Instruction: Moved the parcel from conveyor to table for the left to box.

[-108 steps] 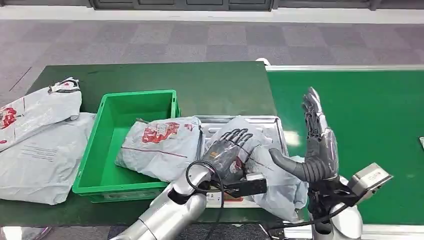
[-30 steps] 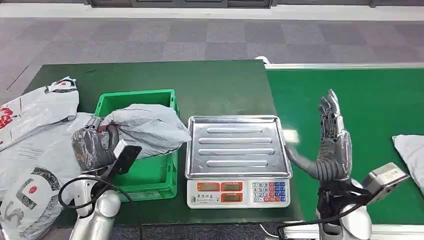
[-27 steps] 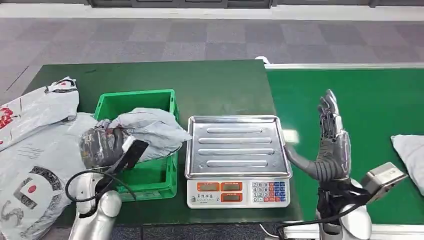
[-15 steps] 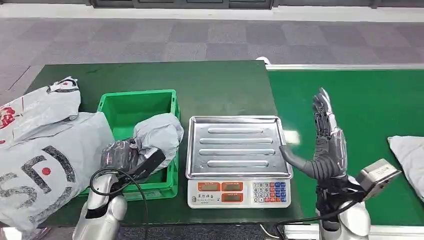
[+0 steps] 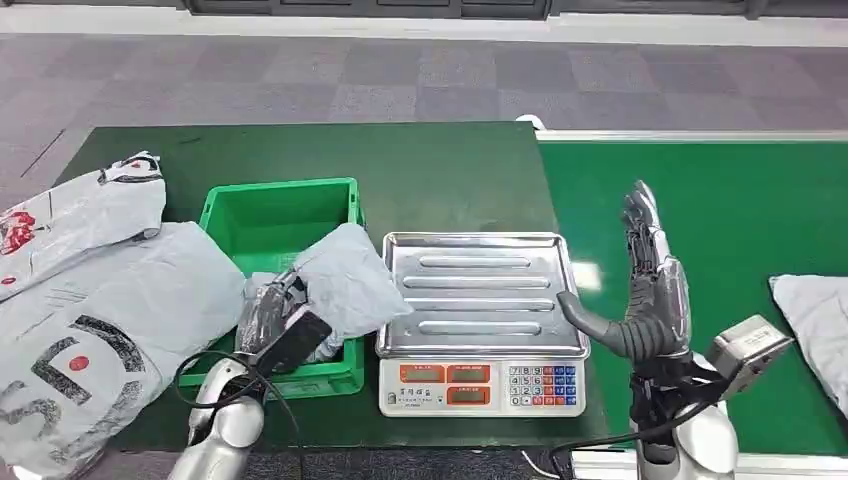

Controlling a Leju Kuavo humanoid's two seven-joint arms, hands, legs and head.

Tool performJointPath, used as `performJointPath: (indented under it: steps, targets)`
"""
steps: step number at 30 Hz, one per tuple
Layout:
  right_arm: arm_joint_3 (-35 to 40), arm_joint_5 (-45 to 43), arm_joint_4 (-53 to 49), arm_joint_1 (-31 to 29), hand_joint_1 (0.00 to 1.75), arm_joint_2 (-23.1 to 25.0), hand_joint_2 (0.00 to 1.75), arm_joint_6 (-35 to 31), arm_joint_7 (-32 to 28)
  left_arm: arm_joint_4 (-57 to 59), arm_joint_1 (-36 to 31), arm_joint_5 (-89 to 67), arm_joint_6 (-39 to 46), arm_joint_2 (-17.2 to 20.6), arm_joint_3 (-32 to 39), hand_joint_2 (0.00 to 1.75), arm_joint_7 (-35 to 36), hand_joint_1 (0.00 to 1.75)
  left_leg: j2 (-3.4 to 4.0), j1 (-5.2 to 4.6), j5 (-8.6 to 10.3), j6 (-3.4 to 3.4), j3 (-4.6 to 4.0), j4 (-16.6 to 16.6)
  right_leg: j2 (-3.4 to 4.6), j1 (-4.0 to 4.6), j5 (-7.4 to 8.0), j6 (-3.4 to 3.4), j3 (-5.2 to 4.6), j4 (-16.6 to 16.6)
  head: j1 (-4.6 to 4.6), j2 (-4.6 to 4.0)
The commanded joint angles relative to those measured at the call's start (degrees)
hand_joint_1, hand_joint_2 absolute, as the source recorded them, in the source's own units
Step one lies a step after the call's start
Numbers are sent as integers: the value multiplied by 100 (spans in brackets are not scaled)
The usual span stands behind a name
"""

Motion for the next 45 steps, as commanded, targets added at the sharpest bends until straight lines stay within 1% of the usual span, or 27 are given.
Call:
performJointPath:
  steps: [1, 7, 10, 14, 15, 18, 19, 22, 23, 25, 27, 34, 35, 36, 37, 38, 39, 40, 42, 44, 45]
  targets:
    - [-277, -47, 166, -68, 0, 13, 175, -44, 44, -569, -4, 947, 223, -79, -252, 175, -369, 0, -3, 8, -7, -7, 7, -4, 0, 8, -5, -2, 11, -11, 0, 0]
    - [-268, -46, 179, -75, 0, 12, 175, -53, 51, -517, -13, 1042, 254, -92, -246, 175, -402, 0, 3, 8, -9, -13, 12, -7, 9, 8, -4, -5, 9, -11, -2, 0]
    - [-255, -57, 216, -99, 0, -28, 175, -76, 65, -822, 66, 1444, 415, -103, -279, 175, -911, 0, 8, 6, -9, -12, 9, -5, 12, 7, -4, -4, 3, -7, -2, 0]
    - [-244, 113, 347, -157, 0, -79, 175, -307, 83, -1611, 369, 1977, 323, -103, -457, 175, -1456, 0, 18, 14, -13, -11, 8, -3, 23, 14, -3, -4, 3, -13, 0, 0]
    - [-254, 208, 430, -241, 0, -108, 175, -428, 122, -1789, 426, 2106, 181, -70, -578, 0, -1643, 0, 20, 8, -12, -9, 6, -1, 23, 8, -4, -3, -1, -6, 0, 0]
    - [-289, 573, 661, -421, 0, -203, 175, -890, 221, -1960, 522, 2438, -144, -72, -817, 0, -1886, 0, 26, 9, -12, -9, 5, -2, 30, 9, -2, -3, -2, -8, 0, 0]
    - [-302, 798, 769, -478, 0, -251, 175, -1171, 268, -1956, 546, 2480, -156, -72, -920, 0, -1936, 0, 26, 12, -14, -10, 11, -4, 31, 12, -2, -2, 7, -14, 0, 0]
    - [-390, 1185, 925, -552, 0, -312, 175, -1688, 342, -1752, 523, 2728, -140, -123, -1060, 0, -1949, 0, 23, 10, -11, -9, 15, -7, 28, 9, 0, -2, 11, -17, 0, 0]
    - [-406, 1444, 967, -580, 0, -335, 175, -1924, 410, -1647, 501, 2957, -260, -151, -1067, 0, -1979, 0, 21, 12, -10, -9, 18, -11, 26, 11, 1, -2, 17, -23, 0, 0]
    - [-477, 2224, 1124, -673, 0, -396, 175, -2687, 692, -1246, 359, 3249, -544, -167, -1120, 0, -1864, 0, 15, 3, -10, -3, 12, -7, 19, 3, -2, -2, 7, -11, 0, 0]
    - [-476, 2212, 1170, -694, 0, -443, 175, -2688, 696, -1117, 304, 3267, -564, -177, -1123, 0, -1907, 0, 12, 8, -7, -6, 18, -14, 16, 8, 2, -2, 17, -22, 0, 0]
    - [-472, 2212, 1165, -688, 0, -436, 175, -2695, 696, -1094, 291, 3277, -568, -166, -1105, 0, -1924, 0, 23, 6, -11, -6, 12, -6, 23, 7, 0, -5, 4, -10, 0, 0]
    - [-534, 2787, 1222, -691, 0, -418, 175, -3209, 995, -983, 242, 3345, -707, -170, -1088, 0, -1814, 0, 21, 4, -10, -6, 13, -6, 21, 5, -2, -4, 4, -9, 0, 0]
    - [-631, 2935, 1390, -725, 0, -488, 175, -3323, 1235, -644, 93, 3518, -997, -154, -1088, 0, -1760, 0, 20, 8, -11, -8, 18, -10, 22, 9, -1, -5, 11, -15, 0, 0]
    - [-762, 3115, 1595, -789, 0, -569, 175, -3457, 1434, -275, -67, 3485, -1031, -142, -1041, 175, -1883, 0, 18, 5, -10, -6, 16, -8, 20, 6, -2, -4, 8, -12, 0, 0]
    - [-909, 3283, 1783, -833, 0, -636, 175, -3611, 1549, 59, -217, 3327, -925, -150, -1001, 175, -2015, 0, 10, 9, -7, -8, 23, -15, 13, 10, 0, -4, 19, -23, -2, 0]
    - [-1138, 3520, 2072, -938, 0, -736, 175, -3742, 1840, 438, -407, 3292, -943, -172, -905, 175, -2262, 0, 4, 9, -3, -6, 23, -16, 6, 10, 2, -2, 21, -25, 0, 0]
    - [-1469, 3554, 2454, -1057, 0, -878, 175, -3846, 2001, 801, -616, 3459, -1104, -189, -791, 175, -2262, 0, -2, 9, -1, -6, 25, -19, 0, 10, 2, -1, 25, -30, 0, 0]
    - [-1981, 3785, 3187, -1220, 0, -1196, 175, -4140, 2290, 1149, -845, 3592, -1095, -229, -675, 175, -2262, 0, -7, 9, 1, -2, 21, -14, -6, 9, 4, 1, 26, -27, 0, 0]
    - [-2355, 4069, 4177, -1410, 0, -1694, 175, -4116, 2679, 1408, -1022, 3684, -1200, -243, -651, 175, -2262, 0, -5, 10, 0, 0, 22, -12, -4, 10, 6, 3, 29, -29, -2, 0]
    - [-2450, 4155, 4575, -1526, 0, -1865, 175, -4090, 2772, 1534, -1087, 3704, -1241, -233, -663, 175, -2262, 0, -15, 9, 5, 1, 23, -17, -13, 10, 10, 6, 35, -39, 0, 0]
